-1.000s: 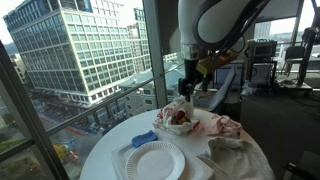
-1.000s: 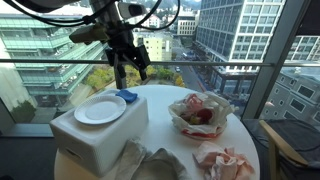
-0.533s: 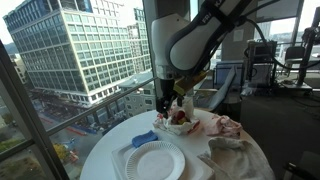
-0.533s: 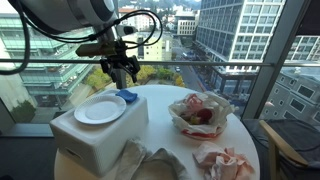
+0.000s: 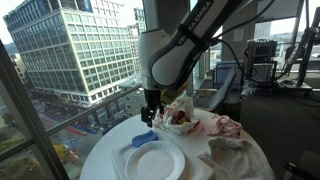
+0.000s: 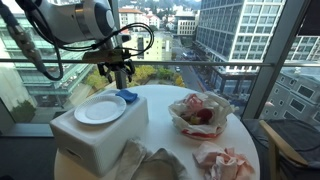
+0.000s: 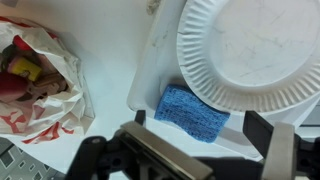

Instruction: Clean the plate with the blue sponge

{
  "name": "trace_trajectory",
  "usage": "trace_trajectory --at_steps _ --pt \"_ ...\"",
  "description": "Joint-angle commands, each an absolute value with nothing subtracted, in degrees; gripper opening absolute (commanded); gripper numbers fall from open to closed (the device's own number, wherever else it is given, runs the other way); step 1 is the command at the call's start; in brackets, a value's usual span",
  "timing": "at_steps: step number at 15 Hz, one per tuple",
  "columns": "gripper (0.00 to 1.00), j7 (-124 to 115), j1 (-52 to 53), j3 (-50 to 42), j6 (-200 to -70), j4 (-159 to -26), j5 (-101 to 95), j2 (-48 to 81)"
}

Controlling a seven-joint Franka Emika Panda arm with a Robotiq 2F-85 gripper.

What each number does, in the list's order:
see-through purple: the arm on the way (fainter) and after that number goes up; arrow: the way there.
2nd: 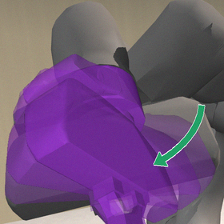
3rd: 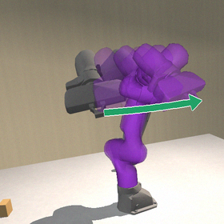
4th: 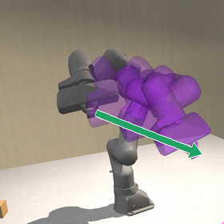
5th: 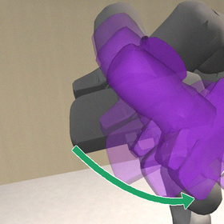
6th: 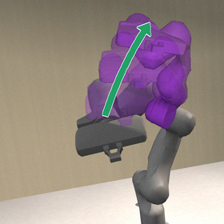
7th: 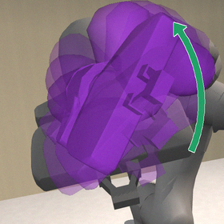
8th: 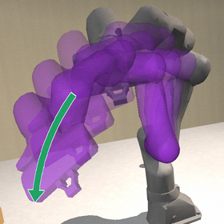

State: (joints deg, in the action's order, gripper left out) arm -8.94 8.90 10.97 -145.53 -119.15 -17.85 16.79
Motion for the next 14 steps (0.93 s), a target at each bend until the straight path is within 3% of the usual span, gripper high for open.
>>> trace_trajectory --at_steps 1,9,14 --pt "1.0 -7.9 10.7 9.2 -145.6 -118.8 -16.6 16.8" --pt "1.0 1.9 9.8 9.5 -146.3 -118.8 -16.8 16.4" --pt "1.0 -9.3 11.0 6.9 -149.1 -115.2 -13.9 19.6"
